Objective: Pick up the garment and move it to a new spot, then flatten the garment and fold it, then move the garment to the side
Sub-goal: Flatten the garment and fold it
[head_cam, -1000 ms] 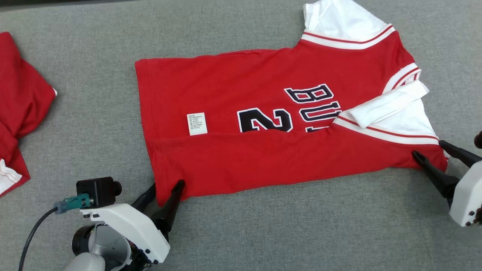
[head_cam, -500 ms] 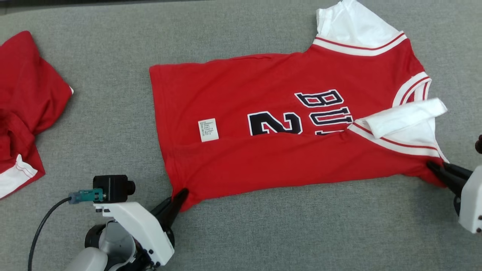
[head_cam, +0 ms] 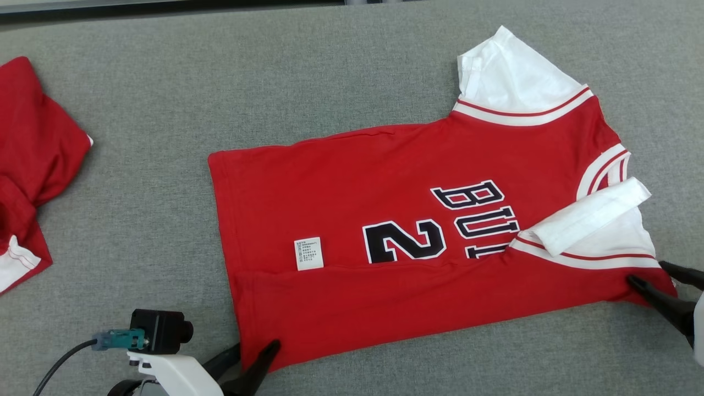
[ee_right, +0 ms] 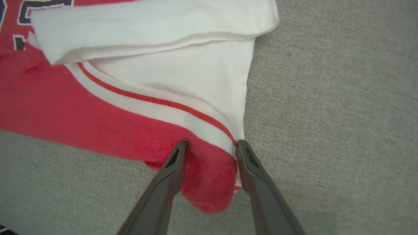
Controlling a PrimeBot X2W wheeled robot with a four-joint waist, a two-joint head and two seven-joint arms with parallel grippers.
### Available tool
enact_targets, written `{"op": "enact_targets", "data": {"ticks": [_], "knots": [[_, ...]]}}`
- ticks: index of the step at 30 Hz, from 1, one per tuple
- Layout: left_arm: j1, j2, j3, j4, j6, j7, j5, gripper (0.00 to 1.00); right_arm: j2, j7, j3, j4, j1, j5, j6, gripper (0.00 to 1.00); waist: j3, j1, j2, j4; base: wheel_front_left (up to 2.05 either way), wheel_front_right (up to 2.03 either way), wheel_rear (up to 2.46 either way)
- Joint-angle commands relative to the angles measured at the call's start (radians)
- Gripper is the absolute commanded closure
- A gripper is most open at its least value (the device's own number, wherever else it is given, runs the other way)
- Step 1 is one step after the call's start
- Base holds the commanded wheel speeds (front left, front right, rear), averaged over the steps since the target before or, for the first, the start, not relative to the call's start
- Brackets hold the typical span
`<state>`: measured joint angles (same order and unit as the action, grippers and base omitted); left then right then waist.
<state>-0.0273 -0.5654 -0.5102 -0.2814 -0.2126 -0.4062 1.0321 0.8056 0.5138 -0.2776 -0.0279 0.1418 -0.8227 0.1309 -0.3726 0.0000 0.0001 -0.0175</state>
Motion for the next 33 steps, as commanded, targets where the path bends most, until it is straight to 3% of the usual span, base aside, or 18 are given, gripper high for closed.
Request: {"op": "enact_targets", "data": {"ticks": [1,8,13,17,22,25,32,33], "knots": [[0.001,0.007,0.006,0.006,-0.017,0.019,-0.019,0.00,-0.010,-0.020,0.009,0.003,0.004,0.013,0.000,0.00,-0.017,0.0000,-0.0001,-0.005,0.00,0.00,0.00],[0.076,-0.056,0.095,-0.108,-0.074,0.056,-0.092,0.00,0.047,-0.022,0.098,0.138,0.127,0.015,0.000,0.00,-0.084,0.0000,-0.0001,-0.017,0.00,0.00,0.00],[0.328,-0.041,0.084,-0.093,-0.066,-0.003,-0.154,0.00,0.070,0.071,0.095,0.146,0.358,0.057,0.000,0.00,-0.189,0.0000,-0.0001,0.048,0.00,0.00,0.00],[0.498,0.021,0.031,-0.015,-0.042,-0.049,-0.180,0.00,0.045,0.124,0.063,0.098,0.518,0.092,0.000,0.00,-0.255,0.0000,-0.0001,0.096,0.00,0.00,0.00],[0.699,0.112,-0.036,0.134,0.016,-0.082,-0.210,0.00,-0.048,0.148,-0.009,-0.076,0.759,0.191,0.000,0.00,-0.318,0.0000,-0.0001,0.153,0.00,0.00,0.00],[0.764,0.144,-0.068,0.196,0.041,-0.095,-0.223,0.00,-0.102,0.148,-0.047,-0.178,0.851,0.215,0.000,0.00,-0.336,0.0000,-0.0001,0.178,0.00,0.00,0.00],[0.814,0.166,-0.110,0.272,0.083,-0.133,-0.216,0.00,-0.152,0.115,-0.147,-0.332,0.933,0.222,0.000,0.00,-0.339,0.0000,-0.0001,0.207,0.00,0.00,0.00],[0.815,0.166,-0.116,0.276,0.095,-0.140,-0.208,0.52,-0.157,0.109,-0.166,-0.339,0.937,0.200,0.000,0.33,-0.337,0.0000,-0.0001,0.207,0.00,0.00,0.00]]}}
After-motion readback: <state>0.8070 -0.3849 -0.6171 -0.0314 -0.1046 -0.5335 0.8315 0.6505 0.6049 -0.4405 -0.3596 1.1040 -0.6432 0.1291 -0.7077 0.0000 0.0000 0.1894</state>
